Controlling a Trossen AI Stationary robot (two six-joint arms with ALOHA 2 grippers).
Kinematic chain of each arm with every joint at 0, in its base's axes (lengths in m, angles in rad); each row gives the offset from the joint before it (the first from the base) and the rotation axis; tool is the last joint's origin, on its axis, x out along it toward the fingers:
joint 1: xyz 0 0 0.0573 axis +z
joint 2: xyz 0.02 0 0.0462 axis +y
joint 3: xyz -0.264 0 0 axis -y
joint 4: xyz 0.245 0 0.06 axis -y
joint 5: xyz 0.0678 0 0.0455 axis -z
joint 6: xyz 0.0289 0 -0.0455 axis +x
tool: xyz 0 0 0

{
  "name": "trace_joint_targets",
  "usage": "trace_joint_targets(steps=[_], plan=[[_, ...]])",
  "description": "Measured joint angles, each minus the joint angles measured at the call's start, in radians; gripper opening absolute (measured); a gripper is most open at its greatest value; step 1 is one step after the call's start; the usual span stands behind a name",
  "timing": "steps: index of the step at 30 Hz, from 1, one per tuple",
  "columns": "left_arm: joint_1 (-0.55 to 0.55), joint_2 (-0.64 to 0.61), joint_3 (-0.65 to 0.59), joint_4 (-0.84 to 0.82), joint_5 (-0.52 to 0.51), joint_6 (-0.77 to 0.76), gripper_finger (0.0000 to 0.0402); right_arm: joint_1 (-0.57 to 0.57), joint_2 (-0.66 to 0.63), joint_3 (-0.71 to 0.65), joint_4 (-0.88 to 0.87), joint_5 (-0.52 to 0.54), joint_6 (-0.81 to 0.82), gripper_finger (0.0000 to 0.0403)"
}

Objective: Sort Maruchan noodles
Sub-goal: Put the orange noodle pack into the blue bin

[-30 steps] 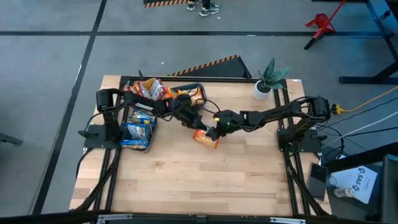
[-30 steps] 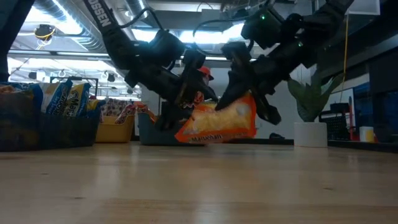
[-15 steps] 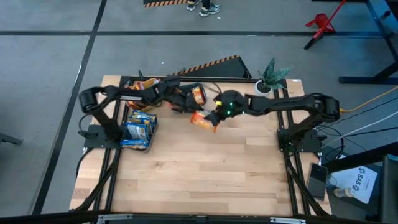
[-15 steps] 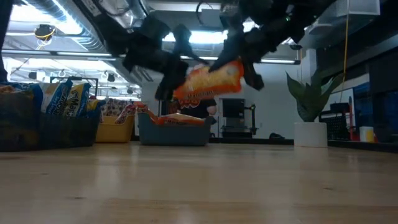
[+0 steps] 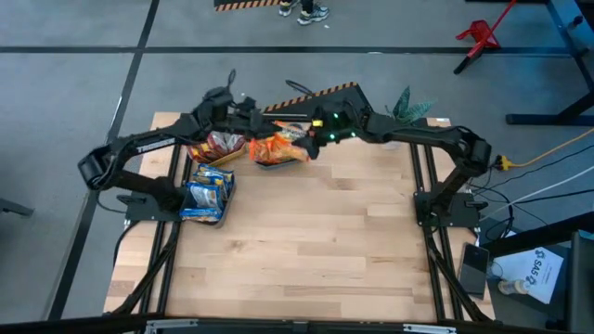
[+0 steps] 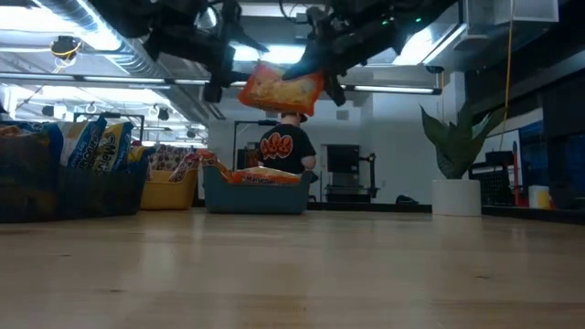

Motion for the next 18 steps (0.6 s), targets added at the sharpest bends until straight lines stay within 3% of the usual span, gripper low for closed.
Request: trace_joint_targets(steps=[8,18], plan=[[0.098,-0.067,0.002,-0.045,-0.002,0.081,0.0222,-0.040,0.136,0.171,-0.129,-0.024,-0.095,0.0095],[0.150,-0.071,0.000,-0.085,0.031,0.176,0.0222,-0.129,0.330,0.368,-0.226,-0.276,-0.196,0.0093]])
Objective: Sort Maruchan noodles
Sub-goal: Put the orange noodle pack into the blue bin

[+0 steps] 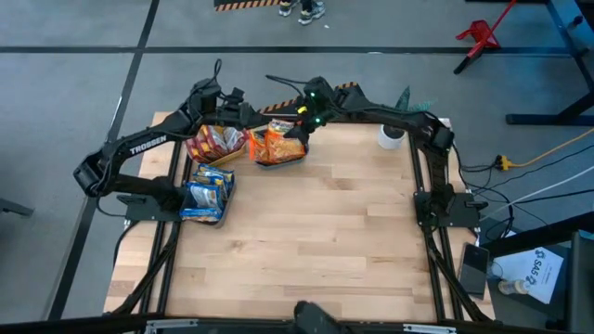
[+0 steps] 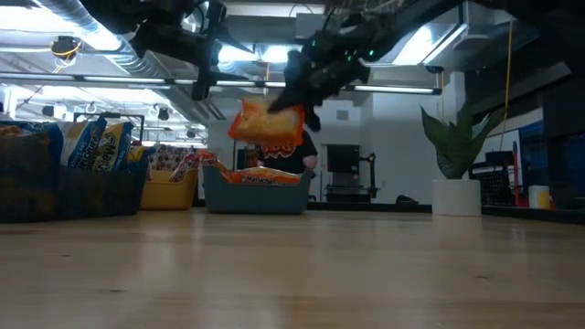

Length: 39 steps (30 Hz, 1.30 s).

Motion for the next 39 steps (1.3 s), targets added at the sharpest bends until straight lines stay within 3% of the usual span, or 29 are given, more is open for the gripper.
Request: trace_joint_targets(steps=[15,19,30,36,39], plan=[[0.012,0.002,-0.001,-0.089,-0.012,0.069,0.0222,-0.065,0.182,0.048,-0.014,-0.175,0.002,0.0093],[0.012,0.002,-0.002,-0.102,-0.032,0.086,0.0222,-0.064,0.182,0.048,-0.001,-0.135,0.002,0.0109],[0.011,0.002,-0.002,-0.109,-0.075,0.113,0.0222,-0.064,0.184,0.048,-0.005,-0.100,-0.060,0.0221],[0.011,0.002,-0.002,-0.110,-0.105,0.159,0.0222,-0.059,0.180,0.112,-0.087,-0.029,-0.238,0.0240],[0.011,0.002,-0.002,-0.118,-0.118,0.166,0.0222,-0.044,0.178,0.185,-0.178,0.074,-0.349,0.0251]])
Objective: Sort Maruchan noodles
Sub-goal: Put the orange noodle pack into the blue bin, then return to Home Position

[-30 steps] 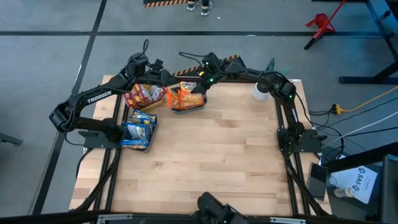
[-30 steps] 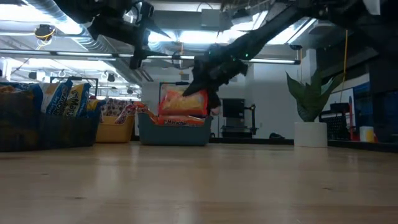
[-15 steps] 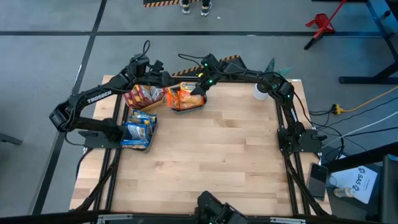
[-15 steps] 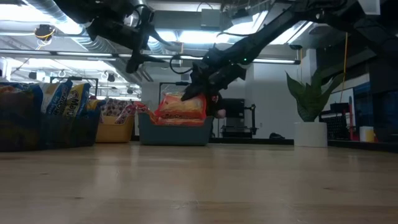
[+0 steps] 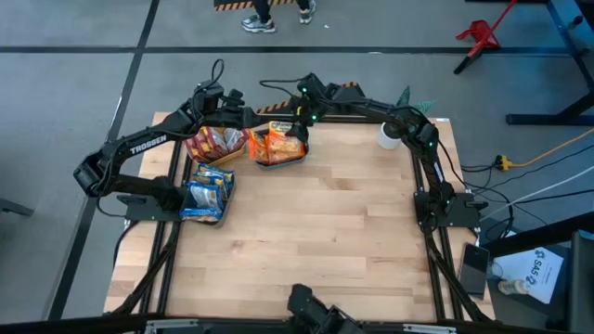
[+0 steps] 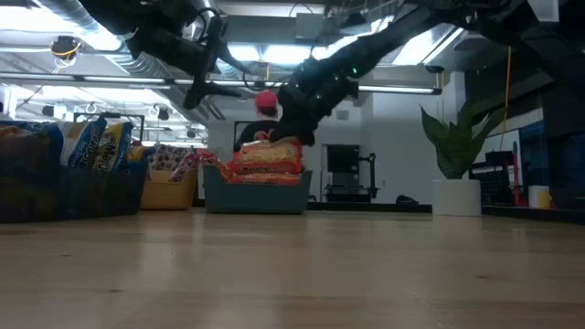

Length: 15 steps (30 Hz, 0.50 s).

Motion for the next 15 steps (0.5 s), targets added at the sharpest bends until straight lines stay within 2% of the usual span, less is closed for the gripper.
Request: trace_joint_targets(steps=[3,9,12,15], plan=[[-0.005,0.000,0.000,-0.003,-0.033,0.026,0.0222,0.015,-0.002,0.068,-0.059,0.101,-0.069,0.0263],[-0.008,0.000,0.000,-0.012,-0.114,0.079,0.0222,0.015,-0.003,0.100,-0.061,0.195,-0.070,0.0267],[-0.008,0.000,0.000,-0.030,-0.157,0.094,0.0222,0.015,0.001,0.100,-0.069,0.329,-0.075,0.0239],[-0.008,0.000,-0.001,-0.056,-0.188,0.104,0.0222,0.019,0.021,0.100,-0.054,0.377,-0.100,0.0193]])
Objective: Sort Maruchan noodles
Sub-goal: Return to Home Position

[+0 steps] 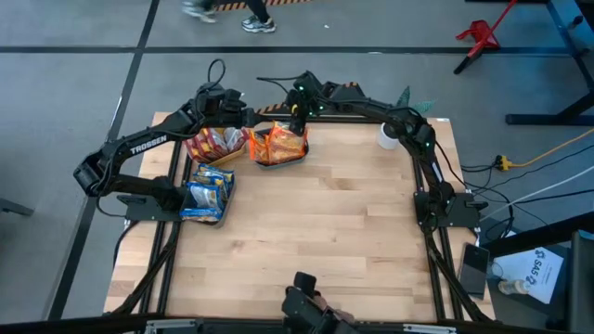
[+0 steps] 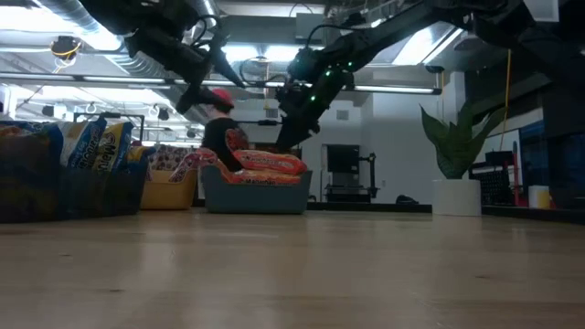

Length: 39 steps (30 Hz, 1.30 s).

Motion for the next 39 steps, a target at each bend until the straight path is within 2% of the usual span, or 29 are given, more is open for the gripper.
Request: trace_joint_targets(steps=[5,12,15,32,39], plan=[[0.000,0.000,0.000,-0.026,-0.024,0.001,0.0222,0.002,0.031,0.000,0.063,0.041,0.002,0.0122],[0.000,0.000,0.000,-0.041,-0.043,0.001,0.0222,0.022,0.037,0.000,0.061,-0.009,0.001,0.0069],[0.000,0.000,0.000,-0.042,-0.043,0.001,0.0222,0.030,0.037,-0.001,0.060,-0.053,-0.001,0.0059],[0.000,0.000,0.000,-0.053,-0.034,0.006,0.0222,0.104,0.057,0.000,0.014,-0.119,-0.030,0.0034],[0.000,0.000,0.000,-0.068,-0.034,0.036,0.0222,0.113,0.055,0.007,0.012,-0.085,-0.041,0.0026]])
